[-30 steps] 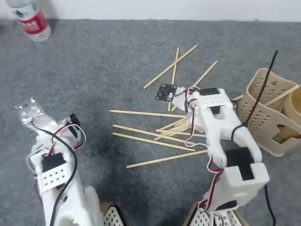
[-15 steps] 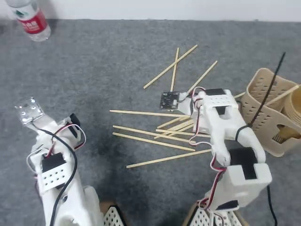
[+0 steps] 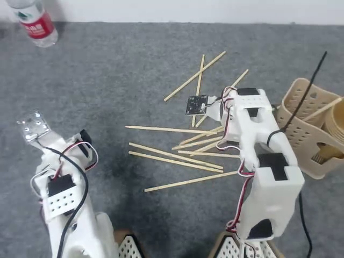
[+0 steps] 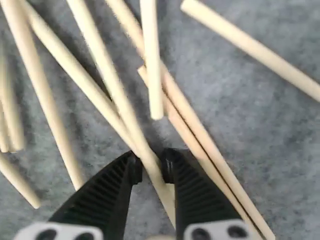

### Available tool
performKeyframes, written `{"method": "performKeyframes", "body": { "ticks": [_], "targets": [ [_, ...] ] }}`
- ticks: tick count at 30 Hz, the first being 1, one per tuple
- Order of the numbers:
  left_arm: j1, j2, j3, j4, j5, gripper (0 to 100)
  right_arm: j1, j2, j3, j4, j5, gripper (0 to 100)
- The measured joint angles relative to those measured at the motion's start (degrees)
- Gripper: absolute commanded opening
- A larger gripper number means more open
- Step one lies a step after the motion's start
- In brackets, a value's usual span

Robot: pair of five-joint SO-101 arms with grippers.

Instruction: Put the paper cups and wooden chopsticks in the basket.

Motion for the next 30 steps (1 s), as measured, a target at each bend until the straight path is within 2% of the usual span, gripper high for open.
{"method": "performKeyframes", "body": {
  "ticks": [8,20,30],
  "targets": [
    [0.70,0.00,0.00,0.00,0.00,20,-3.96,0.53,-1.32,1.32,-1.32,0.7],
    [0.70,0.00,0.00,0.00,0.00,20,-13.19,-6.68,-3.16,2.55,-19.69,0.7],
    [0.70,0.00,0.00,0.00,0.00,20,-13.89,-23.82,-3.16,5.10,-35.16,0.7]
  ]
}}
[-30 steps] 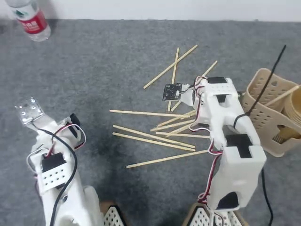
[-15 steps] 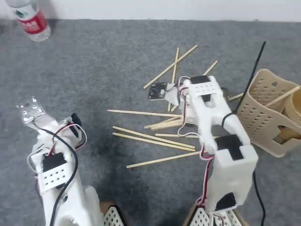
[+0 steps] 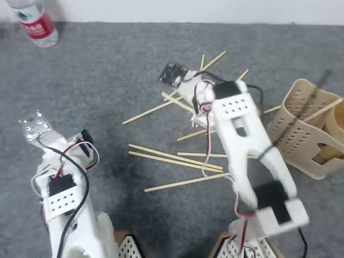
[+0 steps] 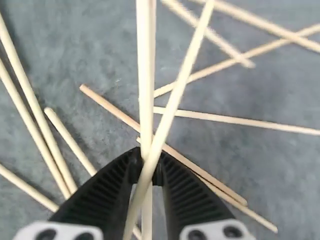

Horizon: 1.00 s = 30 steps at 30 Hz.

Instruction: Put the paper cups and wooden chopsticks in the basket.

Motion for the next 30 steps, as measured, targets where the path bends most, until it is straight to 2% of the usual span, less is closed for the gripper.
{"method": "performKeyframes", "body": {
  "ticks": [8,13,22,27,30],
  "targets": [
    [0.00,0.00,0.26,0.00,0.00,20,-0.09,-18.99,0.00,7.56,-8.18,0.7],
    [0.00,0.00,0.44,0.00,0.00,20,0.97,-30.51,0.00,8.09,-12.31,0.7],
    [0.00,0.00,0.44,0.00,0.00,20,5.36,-36.31,0.00,4.66,-18.20,0.7],
    [0.00,0.00,0.44,0.00,0.00,20,4.04,-38.59,2.81,-0.18,-20.66,0.7],
    [0.00,0.00,0.44,0.00,0.00,20,7.30,-41.76,5.01,-4.66,-21.63,0.7]
  ]
}}
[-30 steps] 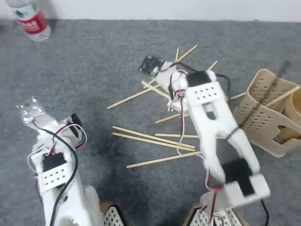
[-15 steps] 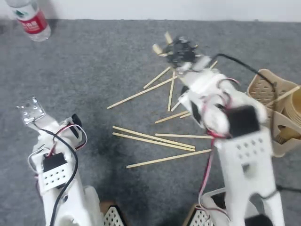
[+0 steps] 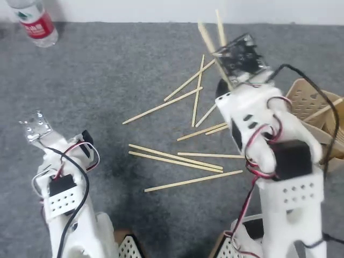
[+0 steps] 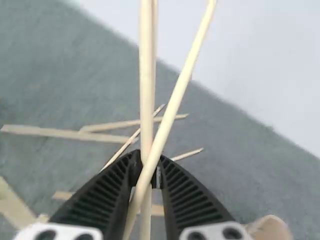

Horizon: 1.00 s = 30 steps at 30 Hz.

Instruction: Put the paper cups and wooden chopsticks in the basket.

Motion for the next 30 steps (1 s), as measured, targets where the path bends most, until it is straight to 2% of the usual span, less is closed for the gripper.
{"method": "performKeyframes", "body": {
  "ticks": [10,19,25,30],
  "targets": [
    [0.00,0.00,0.00,0.00,0.00,20,15.21,-10.64,12.13,-16.26,-0.18,0.7],
    [0.00,0.00,0.00,0.00,0.00,20,21.01,-15.47,24.62,-32.00,-0.26,0.7],
    [0.00,0.00,0.00,0.00,0.00,20,21.63,-15.74,34.11,-44.31,-0.26,0.7],
    [0.00,0.00,0.00,0.00,0.00,20,24.09,-15.82,39.65,-50.37,-0.62,0.7]
  ]
}}
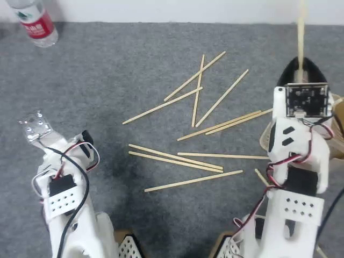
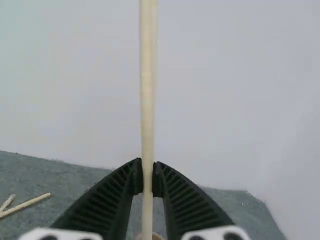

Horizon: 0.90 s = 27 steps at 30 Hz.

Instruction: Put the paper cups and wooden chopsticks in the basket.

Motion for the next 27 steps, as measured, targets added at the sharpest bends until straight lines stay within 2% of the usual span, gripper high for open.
{"method": "performKeyframes", "body": {
  "ticks": [5,14,19,27],
  "targets": [
    [0.70,0.00,0.00,0.00,-0.09,20,3.96,0.09,6.07,-4.92,-1.85,0.7],
    [1.67,0.00,0.00,0.00,-0.09,20,4.66,-4.40,13.71,-6.07,-2.20,2.1],
    [1.67,0.00,0.00,0.00,-0.09,20,4.66,-13.54,18.20,-6.07,-3.25,23.4],
    [1.67,0.00,0.00,0.00,-0.09,20,4.84,-25.58,20.57,1.14,-3.34,18.0]
  ]
}}
